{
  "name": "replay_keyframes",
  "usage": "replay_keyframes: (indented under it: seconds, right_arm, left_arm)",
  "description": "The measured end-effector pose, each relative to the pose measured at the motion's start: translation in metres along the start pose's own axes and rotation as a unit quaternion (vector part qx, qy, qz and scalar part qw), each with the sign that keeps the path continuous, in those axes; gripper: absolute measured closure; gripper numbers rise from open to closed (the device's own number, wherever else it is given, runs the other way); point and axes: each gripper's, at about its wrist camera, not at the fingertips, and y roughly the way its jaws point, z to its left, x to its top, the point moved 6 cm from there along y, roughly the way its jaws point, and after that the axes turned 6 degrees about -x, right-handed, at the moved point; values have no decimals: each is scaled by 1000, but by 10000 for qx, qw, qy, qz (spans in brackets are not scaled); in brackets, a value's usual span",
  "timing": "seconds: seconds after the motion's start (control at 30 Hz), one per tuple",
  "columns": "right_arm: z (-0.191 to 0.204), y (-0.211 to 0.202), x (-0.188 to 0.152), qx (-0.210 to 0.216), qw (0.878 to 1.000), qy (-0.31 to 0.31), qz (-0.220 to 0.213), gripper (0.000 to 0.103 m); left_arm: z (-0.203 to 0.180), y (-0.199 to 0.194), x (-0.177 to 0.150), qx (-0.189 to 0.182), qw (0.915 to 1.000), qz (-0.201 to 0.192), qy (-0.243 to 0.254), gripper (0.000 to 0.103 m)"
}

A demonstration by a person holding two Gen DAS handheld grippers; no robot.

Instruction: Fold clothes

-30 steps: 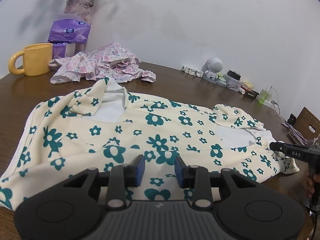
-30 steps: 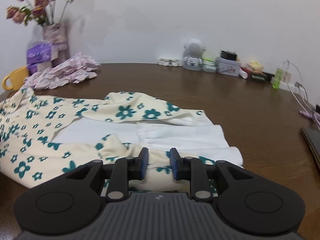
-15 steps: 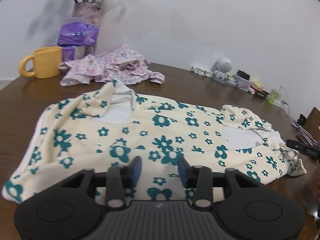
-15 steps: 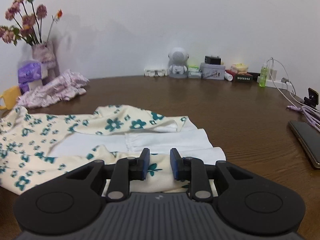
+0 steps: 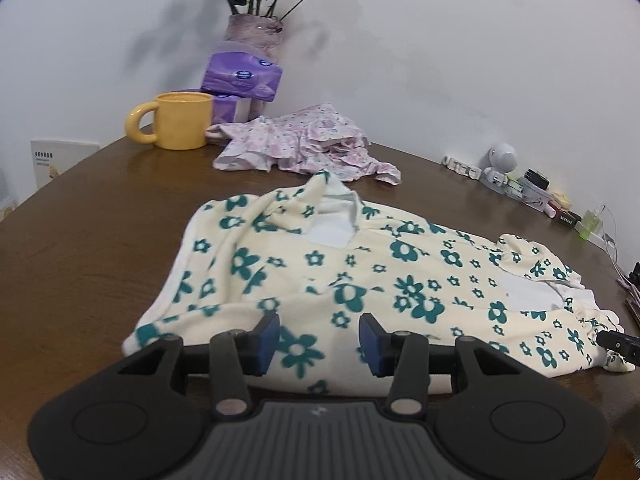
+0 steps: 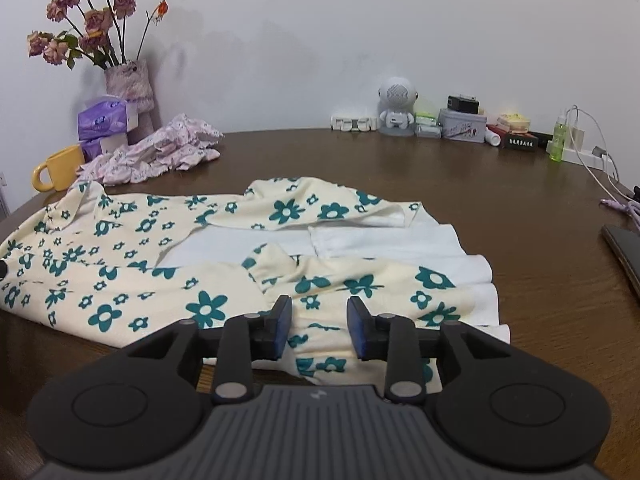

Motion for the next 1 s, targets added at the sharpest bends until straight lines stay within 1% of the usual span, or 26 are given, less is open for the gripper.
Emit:
replay_keyframes:
  seconds: [0.13,0.2,0.27,0.4,0.5,0.67,0.83,1.0]
  right_arm:
    - [-1,2,-1,-57,9999,-73,68,73]
    - [-6,5,-1,-118,9999,-66,96,73]
    - [-13,8,-1,-206,9997,-32,123,73]
    - [-28,11,-2,-440,9989,29,149,73]
    - [-37,13,-3,-587,9981,64,161,73]
    - [-58,16,-5,-906,9956,129,191,73]
    - [-70,20,-6,-973,9948,214,227,73]
    - [-72,22,-5,-954,9948,239,249,73]
  left_arm:
    - [7,0,-2,71,10000,44,7,78]
    - [11,1,-2,81,10000,53,-6,83]
    - [14,2,-2,80,9999,57,-22,83]
    - [19,2,-1,22,9999,61,-88,88]
    - [23,-1,1,1,9998,49,-177,88]
    - [28,-5,3,95,9997,2,-218,88]
    - [32,-9,4,157,9992,-37,-363,89]
    - [37,-11,6,475,9984,-127,-272,89]
